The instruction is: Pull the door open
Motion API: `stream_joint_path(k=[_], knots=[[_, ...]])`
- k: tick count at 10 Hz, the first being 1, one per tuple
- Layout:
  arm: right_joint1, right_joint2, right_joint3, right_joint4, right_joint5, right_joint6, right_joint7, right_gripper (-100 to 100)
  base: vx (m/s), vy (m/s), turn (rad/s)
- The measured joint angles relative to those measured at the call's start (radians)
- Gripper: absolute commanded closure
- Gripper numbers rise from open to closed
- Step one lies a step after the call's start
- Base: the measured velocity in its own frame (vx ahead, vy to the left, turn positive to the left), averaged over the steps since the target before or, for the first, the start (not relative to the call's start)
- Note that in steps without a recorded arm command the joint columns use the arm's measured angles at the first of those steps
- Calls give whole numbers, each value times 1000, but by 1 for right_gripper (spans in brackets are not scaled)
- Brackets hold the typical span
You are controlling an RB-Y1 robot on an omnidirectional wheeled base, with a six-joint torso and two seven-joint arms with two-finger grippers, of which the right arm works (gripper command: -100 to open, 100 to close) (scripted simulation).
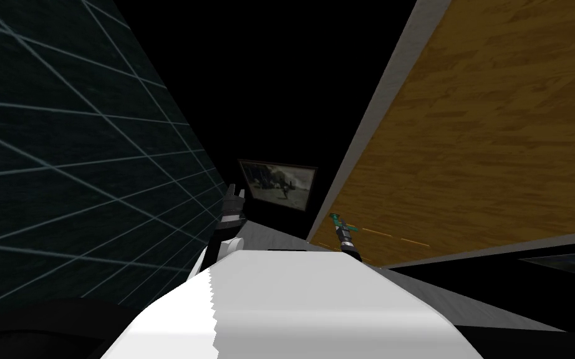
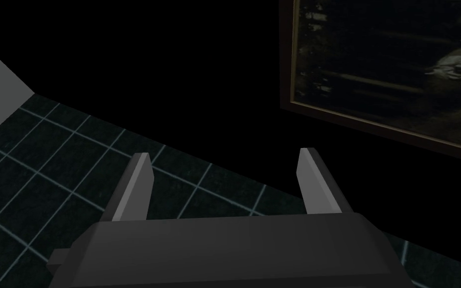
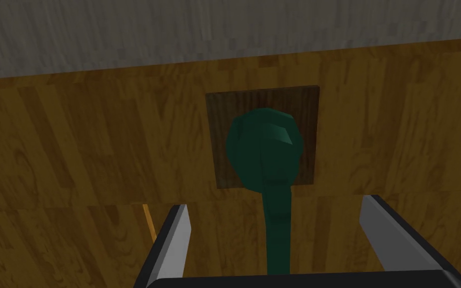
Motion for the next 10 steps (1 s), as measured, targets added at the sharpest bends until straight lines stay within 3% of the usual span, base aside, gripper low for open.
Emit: stream_joint_path(k=[5,8,10], knots=[[1,1,1,-1,1,4,0,100,-7,1,1],[14,-13,11,-11,5,-8,-16,100,-162,-35,128],[20,-23,25,7,13,-32,-32,100,-191,-40,137]])
